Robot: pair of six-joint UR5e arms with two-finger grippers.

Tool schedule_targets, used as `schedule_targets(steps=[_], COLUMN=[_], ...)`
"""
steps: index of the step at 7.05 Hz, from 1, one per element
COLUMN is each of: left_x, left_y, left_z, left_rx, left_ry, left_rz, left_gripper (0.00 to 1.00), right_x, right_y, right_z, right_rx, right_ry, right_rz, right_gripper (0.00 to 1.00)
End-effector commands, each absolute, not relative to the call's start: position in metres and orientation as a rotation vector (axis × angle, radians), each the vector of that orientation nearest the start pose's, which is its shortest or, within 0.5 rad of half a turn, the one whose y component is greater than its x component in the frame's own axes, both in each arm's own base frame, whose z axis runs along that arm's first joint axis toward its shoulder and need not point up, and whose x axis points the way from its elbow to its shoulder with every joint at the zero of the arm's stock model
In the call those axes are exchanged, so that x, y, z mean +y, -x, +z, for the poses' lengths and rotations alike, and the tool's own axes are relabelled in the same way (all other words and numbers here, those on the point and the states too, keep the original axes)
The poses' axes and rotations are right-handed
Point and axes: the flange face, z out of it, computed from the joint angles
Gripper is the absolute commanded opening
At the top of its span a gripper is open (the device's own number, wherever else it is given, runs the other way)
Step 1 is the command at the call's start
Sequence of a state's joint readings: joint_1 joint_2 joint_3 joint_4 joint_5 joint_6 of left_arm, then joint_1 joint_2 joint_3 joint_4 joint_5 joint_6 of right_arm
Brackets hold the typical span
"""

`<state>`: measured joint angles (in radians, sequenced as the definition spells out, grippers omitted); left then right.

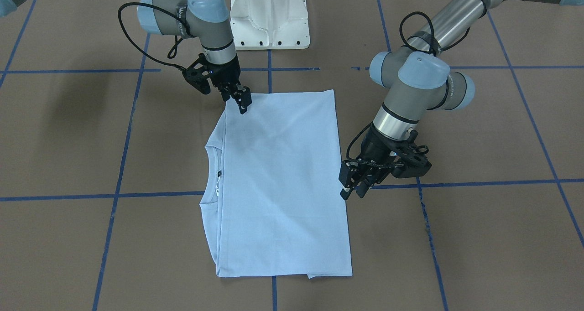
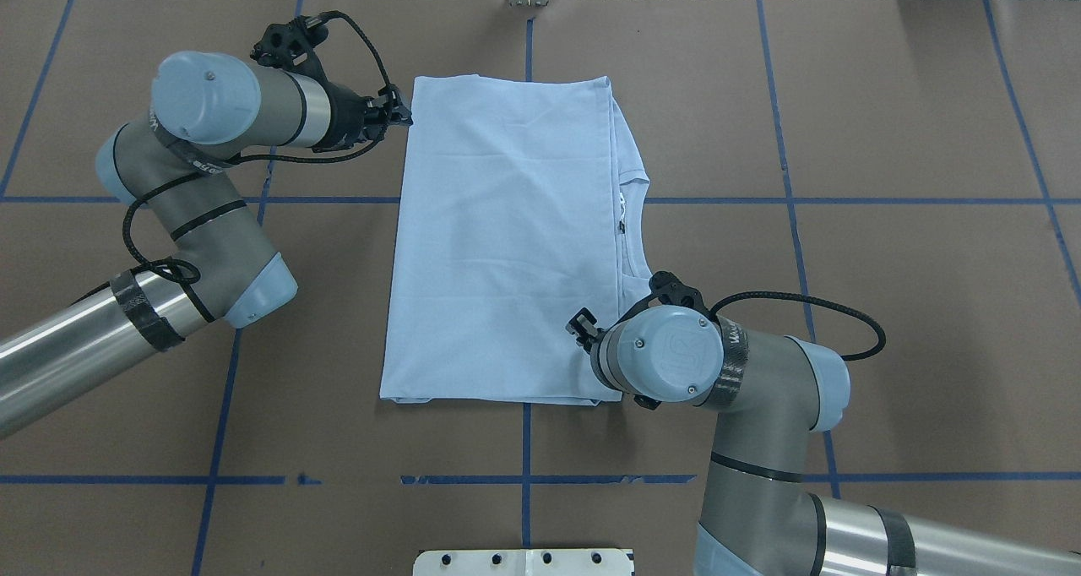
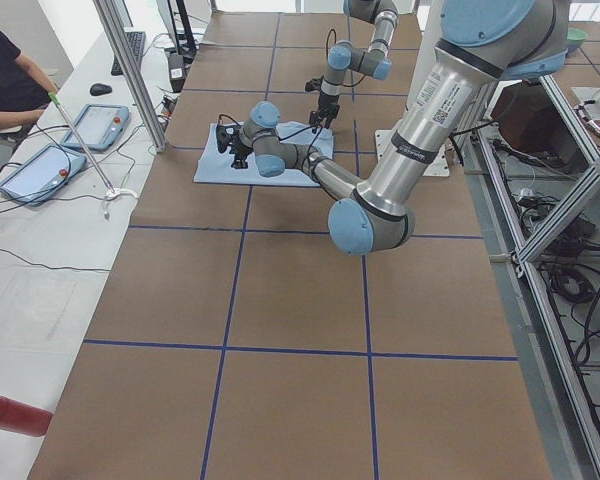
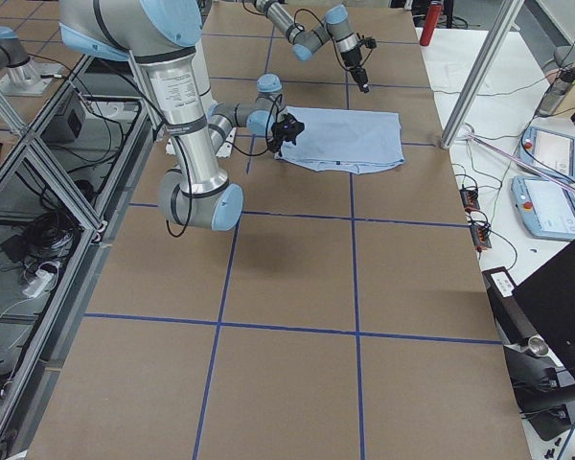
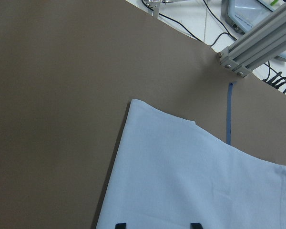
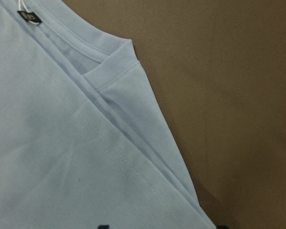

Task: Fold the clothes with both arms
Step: 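Lower the right gripper to grasp the shirt edge near the collar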

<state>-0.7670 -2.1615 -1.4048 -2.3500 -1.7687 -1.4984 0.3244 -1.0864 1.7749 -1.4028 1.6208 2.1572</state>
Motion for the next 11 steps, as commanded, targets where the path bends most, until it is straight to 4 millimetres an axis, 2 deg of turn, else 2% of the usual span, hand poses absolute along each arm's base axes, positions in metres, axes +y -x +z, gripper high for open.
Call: schedule_targets(steps=[1,3,4,5,7,8,9,11], left_x=[-0.5822,-0.5819,-0.5822,-0.5819,-0.5819,-0.5819,-0.5819,-0.5817], left_y=[-0.4401,-0.4398,-0.4401,-0.4398,-0.4398,-0.4398,-0.4398,-0.4397], left_z=[0.2958,0.2980,0.2958,0.2980,0.2980,0.2980,0.2980,0.2991], left_rx=[1.179,1.176,1.179,1.177,1.176,1.177,1.177,1.175], left_ry=[-0.335,-0.334,-0.334,-0.333,-0.334,-0.333,-0.333,-0.332], left_rz=[-0.487,-0.487,-0.488,-0.489,-0.487,-0.489,-0.489,-0.489], left_gripper=[0.54,0.54,0.54,0.54,0.54,0.54,0.54,0.54], right_x=[-0.3248,-0.3238,-0.3221,-0.3212,-0.3202,-0.3185,-0.3185,-0.3182], right_y=[0.5691,0.5697,0.5707,0.5710,0.5713,0.5725,0.5723,0.5719], right_z=[0.2802,0.2831,0.2831,0.2841,0.2851,0.2867,0.2875,0.2840], right_rx=[-0.865,-0.858,-0.858,-0.856,-0.854,-0.851,-0.851,-0.858], right_ry=[0.167,0.168,0.170,0.170,0.171,0.174,0.172,0.171], right_rz=[0.828,0.825,0.824,0.823,0.823,0.824,0.821,0.812], right_gripper=[0.79,0.79,0.75,0.64,0.49,0.28,0.00,0.00])
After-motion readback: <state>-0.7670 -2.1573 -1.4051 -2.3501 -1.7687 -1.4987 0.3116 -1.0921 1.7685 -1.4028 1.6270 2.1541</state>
